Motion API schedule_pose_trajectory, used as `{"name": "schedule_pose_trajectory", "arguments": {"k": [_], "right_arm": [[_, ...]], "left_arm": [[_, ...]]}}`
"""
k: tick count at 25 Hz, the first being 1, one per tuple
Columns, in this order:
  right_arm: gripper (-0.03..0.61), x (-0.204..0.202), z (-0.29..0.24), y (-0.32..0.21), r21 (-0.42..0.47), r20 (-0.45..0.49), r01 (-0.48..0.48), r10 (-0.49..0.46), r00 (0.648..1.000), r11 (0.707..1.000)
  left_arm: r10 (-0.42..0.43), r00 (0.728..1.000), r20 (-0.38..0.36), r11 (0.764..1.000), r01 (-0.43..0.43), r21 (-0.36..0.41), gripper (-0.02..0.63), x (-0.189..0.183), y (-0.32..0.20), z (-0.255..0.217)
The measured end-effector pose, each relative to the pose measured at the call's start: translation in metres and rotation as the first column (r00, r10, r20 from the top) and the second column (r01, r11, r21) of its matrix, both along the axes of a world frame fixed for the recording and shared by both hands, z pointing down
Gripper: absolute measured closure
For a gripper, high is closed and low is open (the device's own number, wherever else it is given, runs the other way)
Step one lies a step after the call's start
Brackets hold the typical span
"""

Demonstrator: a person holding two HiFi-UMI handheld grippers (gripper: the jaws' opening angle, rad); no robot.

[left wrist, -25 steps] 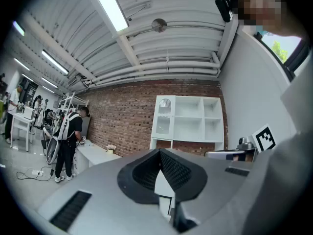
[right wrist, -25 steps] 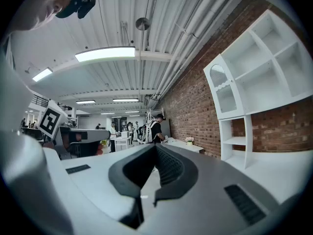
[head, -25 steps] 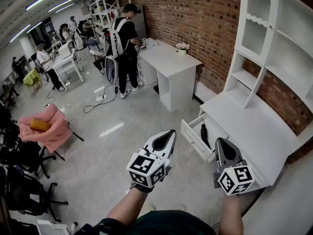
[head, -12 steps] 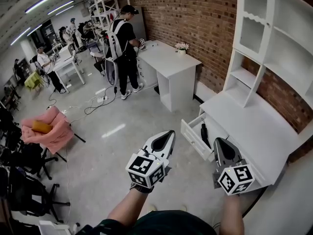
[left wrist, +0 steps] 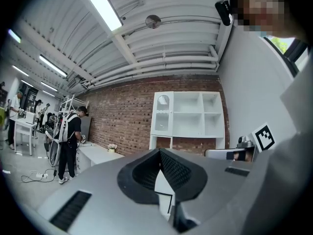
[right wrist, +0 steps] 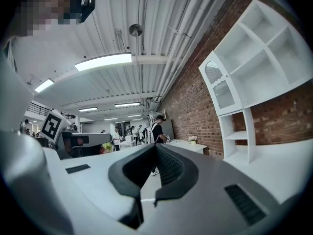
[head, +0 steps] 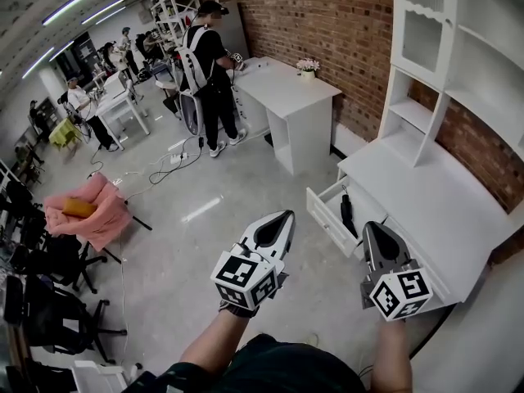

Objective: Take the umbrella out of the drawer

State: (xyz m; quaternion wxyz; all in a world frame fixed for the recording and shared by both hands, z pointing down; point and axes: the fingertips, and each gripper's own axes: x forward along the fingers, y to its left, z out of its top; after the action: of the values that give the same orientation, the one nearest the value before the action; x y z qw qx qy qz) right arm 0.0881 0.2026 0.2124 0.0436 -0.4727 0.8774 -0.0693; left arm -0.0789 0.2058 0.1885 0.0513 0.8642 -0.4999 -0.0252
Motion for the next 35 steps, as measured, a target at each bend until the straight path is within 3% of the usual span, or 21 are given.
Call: {"name": "schedule_pose_trajectory", "arguments": {"k": [15, 35], "right_arm": [[0.574, 0.021, 0.012, -0.033, -0.004, 0.022, -0.036, 0.036, 0.999, 0.999], [0.574, -0.015, 0.064, -0.204, -0.144, -0.055, -0.155, 0.149, 0.987, 0.977]], "left_arm": [[0.011, 1.0, 0.024, 1.0, -0.011, -0.001, 0.607, 0.016, -0.046, 0.018], [0.117, 0.993, 0.011, 0.993, -0.117, -0.032, 0.607, -0.015, -0.242, 0.06]]}}
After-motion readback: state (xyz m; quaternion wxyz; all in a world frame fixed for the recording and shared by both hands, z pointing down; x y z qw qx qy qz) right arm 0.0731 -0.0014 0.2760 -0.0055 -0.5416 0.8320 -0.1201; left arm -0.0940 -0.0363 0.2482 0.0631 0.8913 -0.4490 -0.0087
